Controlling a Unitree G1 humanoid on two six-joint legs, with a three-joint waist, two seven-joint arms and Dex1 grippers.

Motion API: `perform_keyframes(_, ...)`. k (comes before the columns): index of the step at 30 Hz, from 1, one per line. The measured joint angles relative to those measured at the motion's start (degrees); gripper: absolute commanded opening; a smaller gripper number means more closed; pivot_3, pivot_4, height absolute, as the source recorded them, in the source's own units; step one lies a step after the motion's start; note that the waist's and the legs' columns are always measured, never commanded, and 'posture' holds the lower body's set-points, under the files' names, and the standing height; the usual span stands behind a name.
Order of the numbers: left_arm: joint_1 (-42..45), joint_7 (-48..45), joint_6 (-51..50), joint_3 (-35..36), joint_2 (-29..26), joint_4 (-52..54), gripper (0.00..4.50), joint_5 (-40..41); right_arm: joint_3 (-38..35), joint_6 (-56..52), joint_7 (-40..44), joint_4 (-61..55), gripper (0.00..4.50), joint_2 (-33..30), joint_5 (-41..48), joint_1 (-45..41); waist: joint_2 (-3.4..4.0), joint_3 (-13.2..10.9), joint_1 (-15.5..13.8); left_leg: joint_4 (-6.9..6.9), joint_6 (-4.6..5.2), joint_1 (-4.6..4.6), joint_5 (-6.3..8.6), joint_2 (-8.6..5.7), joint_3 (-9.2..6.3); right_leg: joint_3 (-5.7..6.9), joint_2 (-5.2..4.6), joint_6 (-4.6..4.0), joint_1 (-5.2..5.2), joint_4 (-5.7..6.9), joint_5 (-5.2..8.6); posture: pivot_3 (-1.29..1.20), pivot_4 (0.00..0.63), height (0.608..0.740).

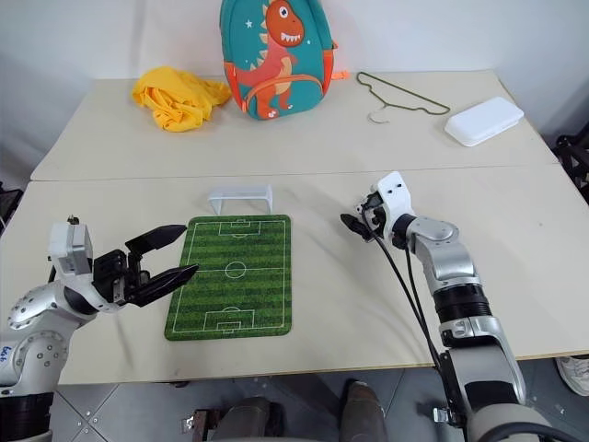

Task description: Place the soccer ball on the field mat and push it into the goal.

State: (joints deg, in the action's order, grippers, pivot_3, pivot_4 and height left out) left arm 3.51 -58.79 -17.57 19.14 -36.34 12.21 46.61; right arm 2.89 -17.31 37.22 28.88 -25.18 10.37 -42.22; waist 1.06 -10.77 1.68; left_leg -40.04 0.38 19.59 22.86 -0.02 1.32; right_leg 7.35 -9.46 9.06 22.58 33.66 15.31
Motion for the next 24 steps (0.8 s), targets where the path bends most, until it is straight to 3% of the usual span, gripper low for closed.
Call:
perform_keyframes(9,-1.8,-0.2,0.1,0.4,0.0,0.6,4.5,0.0,-0.1,2.4,1.3,1.9,0.84,0.6,-0.9,-0.3,0.0,0.0,0.1,0.0,0.0,0.0,0.0,0.01,0.0,0.0,0.0,0.0,0.0,0.0,0.0,0.0,0.15,0.74)
perform_keyframes(14,-3.3,-2.6,2.4,2.3,-0.6,0.2,4.5,-0.9,-1.2,5.0,5.3,2.0,0.85,0.5,0.4,-0.3,0.0,0.0,0.1,0.01,0.0,0.0,0.0,0.02,0.01,0.0,0.02,0.0,0.0,-0.02,0.0,0.0,0.15,0.74)
perform_keyframes(17,-5.5,-6.0,4.2,3.6,-2.4,-2.2,4.5,-2.0,-0.3,5.2,16.5,-4.6,0.85,0.7,5.2,-0.1,0.06,0.0,0.3,0.04,0.0,0.0,0.0,0.05,0.06,-0.03,0.06,0.0,0.06,-0.03,0.0,0.0,0.15,0.74)
perform_keyframes(20,-7.7,-9.2,6.1,4.3,-3.8,-4.4,4.5,-3.9,4.2,2.9,26.3,-15.2,0.85,1.3,9.2,-0.3,0.05,0.0,0.5,0.06,-0.01,-0.05,0.0,0.1,0.11,0.0,0.09,0.0,0.06,-0.02,0.0,0.0,0.15,0.74)
perform_keyframes(24,-13.3,-13.1,9.3,5.9,-5.8,-8.4,4.5,-6.8,15.2,-3.6,31.5,-26.1,0.85,4.1,9.8,0.7,0.03,0.0,0.7,0.1,-0.03,-0.11,0.01,0.12,0.14,0.02,0.1,-0.01,0.08,0.01,0.01,0.0,0.15,0.74)
